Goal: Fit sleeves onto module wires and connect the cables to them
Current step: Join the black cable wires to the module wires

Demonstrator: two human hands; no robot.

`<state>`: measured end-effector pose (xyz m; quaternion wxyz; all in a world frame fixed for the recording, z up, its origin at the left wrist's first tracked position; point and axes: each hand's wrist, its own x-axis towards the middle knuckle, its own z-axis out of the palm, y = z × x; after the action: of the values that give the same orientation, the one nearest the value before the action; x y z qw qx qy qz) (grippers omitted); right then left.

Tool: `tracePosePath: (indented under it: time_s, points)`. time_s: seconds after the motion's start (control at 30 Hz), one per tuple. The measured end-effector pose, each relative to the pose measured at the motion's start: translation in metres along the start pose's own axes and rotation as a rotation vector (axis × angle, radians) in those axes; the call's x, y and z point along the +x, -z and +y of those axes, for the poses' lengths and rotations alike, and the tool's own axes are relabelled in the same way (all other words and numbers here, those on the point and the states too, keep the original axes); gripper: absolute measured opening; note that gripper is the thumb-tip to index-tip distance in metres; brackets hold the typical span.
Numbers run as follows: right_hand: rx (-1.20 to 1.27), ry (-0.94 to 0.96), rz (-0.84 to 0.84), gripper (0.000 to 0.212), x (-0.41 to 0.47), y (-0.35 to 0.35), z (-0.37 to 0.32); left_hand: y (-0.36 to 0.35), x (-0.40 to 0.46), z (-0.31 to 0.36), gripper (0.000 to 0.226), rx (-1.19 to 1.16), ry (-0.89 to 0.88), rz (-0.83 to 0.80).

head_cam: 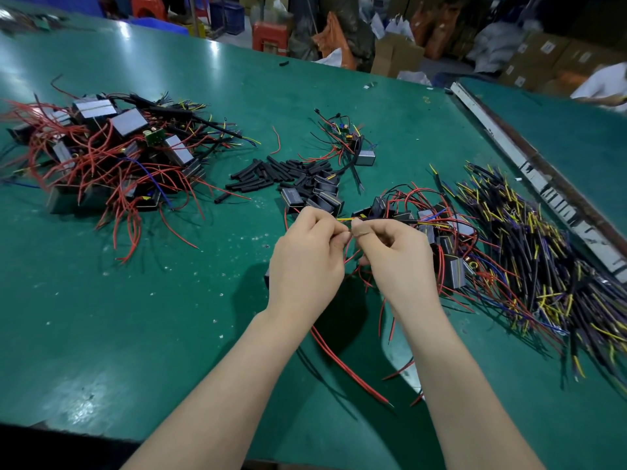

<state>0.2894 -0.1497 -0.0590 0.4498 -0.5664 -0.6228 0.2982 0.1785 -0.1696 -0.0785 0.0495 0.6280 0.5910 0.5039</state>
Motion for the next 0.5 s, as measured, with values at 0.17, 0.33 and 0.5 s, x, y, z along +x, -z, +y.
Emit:
tracePosePath:
  time_s: [0.17, 0.33, 0.5]
  points:
    - [0.151, -0.054, -0.048, 0.021, -0.0024, -0.0028, -0.0044, 0.0004, 0.0011, 0.0008, 0.008, -0.032, 0.049, -0.006]
    - [0.444, -0.255, -0.174, 0.023, -0.0026, -0.0060, -0.0076, 0.0012, 0.0041, 0.0002, 0.010, -0.125, 0.189, -0.048]
    - [0.450, -0.287, -0.234, 0.030, -0.0015, -0.0068, -0.0028, 0.0018, 0.0052, 0.0015, 0.010, -0.153, 0.219, -0.067]
